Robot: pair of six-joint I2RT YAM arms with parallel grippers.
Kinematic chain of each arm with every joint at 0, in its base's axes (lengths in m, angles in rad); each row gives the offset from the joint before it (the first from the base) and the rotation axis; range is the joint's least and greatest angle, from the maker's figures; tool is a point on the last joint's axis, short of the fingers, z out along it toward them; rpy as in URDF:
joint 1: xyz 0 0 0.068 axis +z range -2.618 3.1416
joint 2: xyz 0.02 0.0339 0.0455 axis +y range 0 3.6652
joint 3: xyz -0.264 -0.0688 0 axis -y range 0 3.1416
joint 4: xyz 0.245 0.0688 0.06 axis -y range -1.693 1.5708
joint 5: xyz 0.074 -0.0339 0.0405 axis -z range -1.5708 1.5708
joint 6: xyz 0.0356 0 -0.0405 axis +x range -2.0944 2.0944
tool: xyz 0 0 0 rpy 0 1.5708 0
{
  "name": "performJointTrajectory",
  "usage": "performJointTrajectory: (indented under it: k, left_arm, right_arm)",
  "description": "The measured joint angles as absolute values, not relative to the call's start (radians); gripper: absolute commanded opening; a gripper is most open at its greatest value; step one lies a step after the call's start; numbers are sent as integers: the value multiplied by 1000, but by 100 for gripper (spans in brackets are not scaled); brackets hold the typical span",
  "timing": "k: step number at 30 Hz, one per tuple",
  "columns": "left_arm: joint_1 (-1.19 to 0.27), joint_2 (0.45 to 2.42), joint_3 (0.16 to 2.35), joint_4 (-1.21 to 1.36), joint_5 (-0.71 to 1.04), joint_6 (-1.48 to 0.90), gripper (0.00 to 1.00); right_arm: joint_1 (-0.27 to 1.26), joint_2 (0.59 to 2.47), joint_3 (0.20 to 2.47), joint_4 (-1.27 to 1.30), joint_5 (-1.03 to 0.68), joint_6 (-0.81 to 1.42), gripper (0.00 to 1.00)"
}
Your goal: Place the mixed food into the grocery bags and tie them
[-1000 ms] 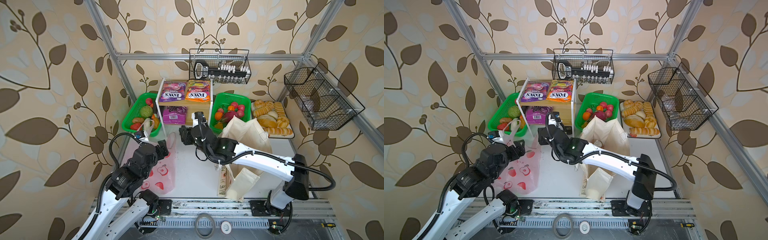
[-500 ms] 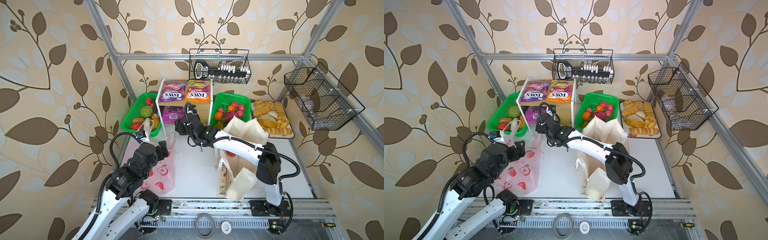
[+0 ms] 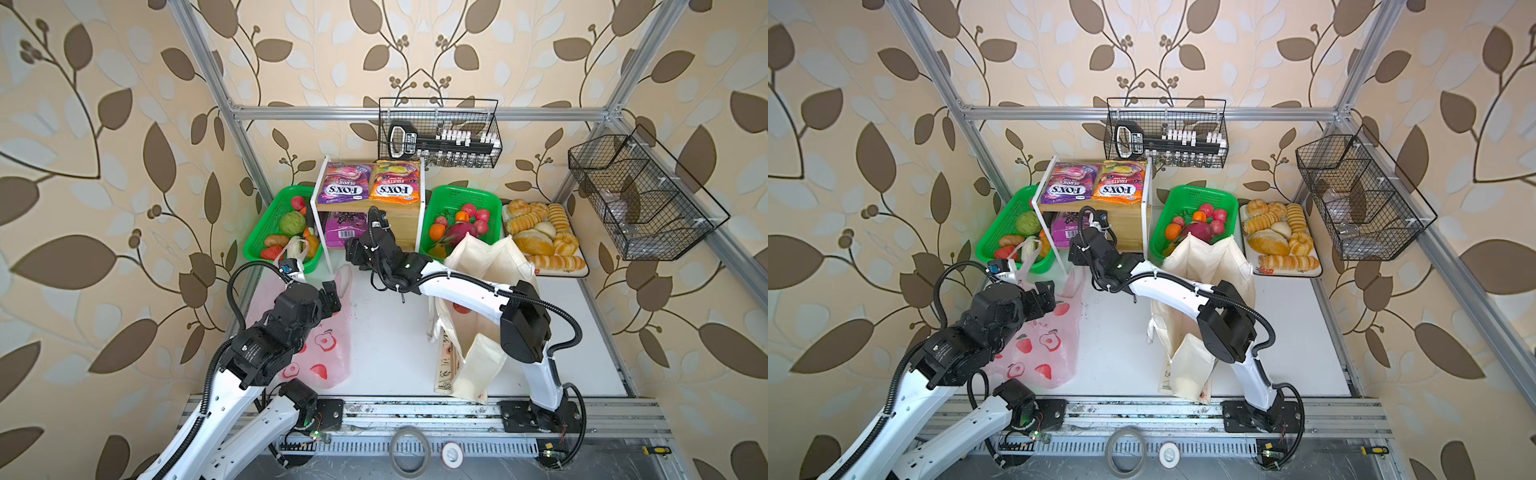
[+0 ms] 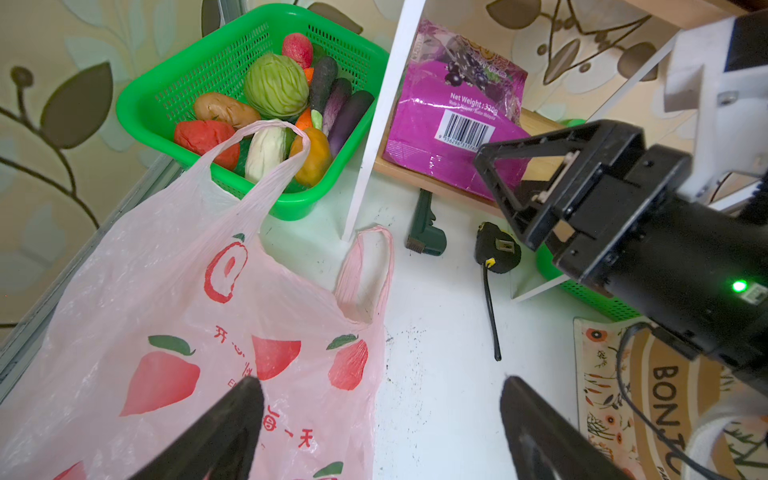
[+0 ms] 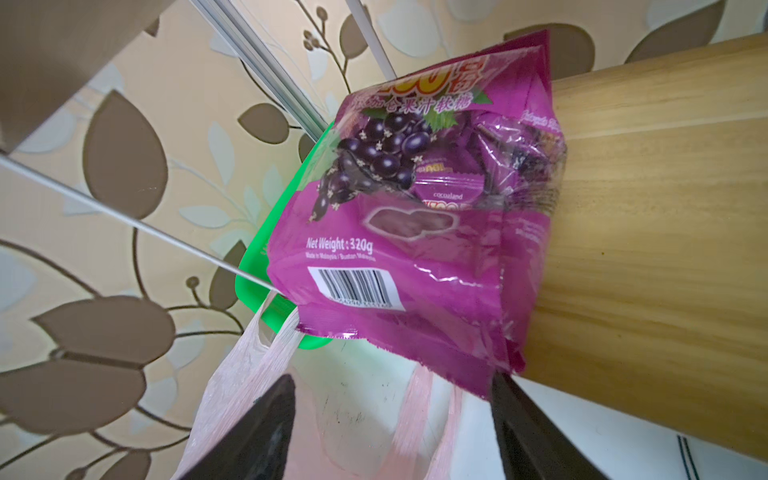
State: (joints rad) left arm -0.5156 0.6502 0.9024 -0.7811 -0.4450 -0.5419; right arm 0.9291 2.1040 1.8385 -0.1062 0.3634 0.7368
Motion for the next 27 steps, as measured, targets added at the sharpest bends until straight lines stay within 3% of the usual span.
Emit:
performJointTrajectory:
  k: [5, 13, 18, 23, 27]
  left_arm:
    - [-516, 661, 903, -781, -444, -534, 91]
    - [-516, 670, 903, -781, -432, -531, 91]
    - [-516, 670, 903, -781, -426, -531, 91]
    - [-516, 670, 903, -781, -422, -531, 91]
    - [-516, 670, 903, -781, -416, -532, 91]
  right_arm:
    - [930, 2124, 1834, -46, 369, 689, 67]
    - [927, 2126, 1792, 27, 404, 645, 16]
    - [907, 2123, 1751, 49, 399, 628, 0]
    - [893, 2074, 1679, 64, 397, 607, 0]
    - [885, 2025, 1628, 73, 377, 599, 23]
